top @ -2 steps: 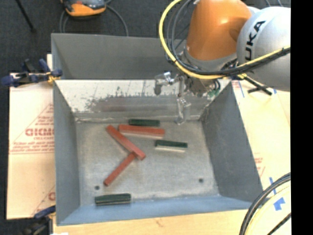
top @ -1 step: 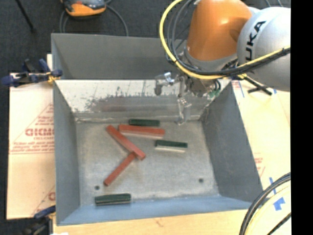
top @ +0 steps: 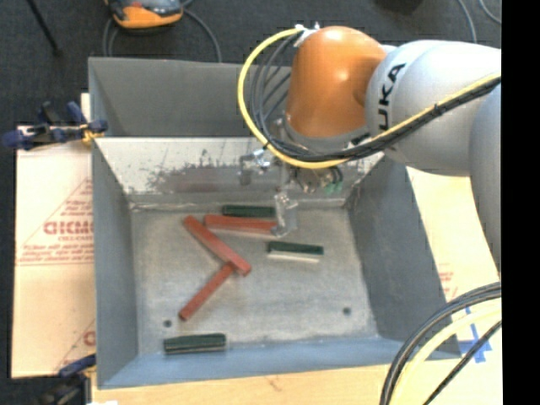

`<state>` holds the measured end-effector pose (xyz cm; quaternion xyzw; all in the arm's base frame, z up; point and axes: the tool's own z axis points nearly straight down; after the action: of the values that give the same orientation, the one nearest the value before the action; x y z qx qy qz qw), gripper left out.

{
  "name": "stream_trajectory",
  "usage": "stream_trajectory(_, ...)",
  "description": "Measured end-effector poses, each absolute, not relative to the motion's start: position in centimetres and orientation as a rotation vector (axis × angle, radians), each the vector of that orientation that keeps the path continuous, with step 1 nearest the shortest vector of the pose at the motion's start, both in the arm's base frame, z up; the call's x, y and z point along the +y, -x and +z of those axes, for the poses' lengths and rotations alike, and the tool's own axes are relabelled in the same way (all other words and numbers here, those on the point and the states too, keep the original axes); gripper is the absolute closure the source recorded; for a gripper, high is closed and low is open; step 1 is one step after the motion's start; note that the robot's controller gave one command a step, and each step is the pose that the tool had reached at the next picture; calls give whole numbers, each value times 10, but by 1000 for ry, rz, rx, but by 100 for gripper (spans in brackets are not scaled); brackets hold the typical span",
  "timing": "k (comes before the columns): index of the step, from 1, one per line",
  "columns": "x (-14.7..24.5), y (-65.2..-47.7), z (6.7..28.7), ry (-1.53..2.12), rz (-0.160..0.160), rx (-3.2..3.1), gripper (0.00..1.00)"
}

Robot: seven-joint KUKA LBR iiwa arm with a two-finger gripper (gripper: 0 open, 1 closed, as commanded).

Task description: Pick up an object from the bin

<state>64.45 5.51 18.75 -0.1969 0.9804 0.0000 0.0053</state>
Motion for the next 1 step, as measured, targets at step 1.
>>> stream_trajectory(1, 64, -642, 148, 554, 5, 3093, 0)
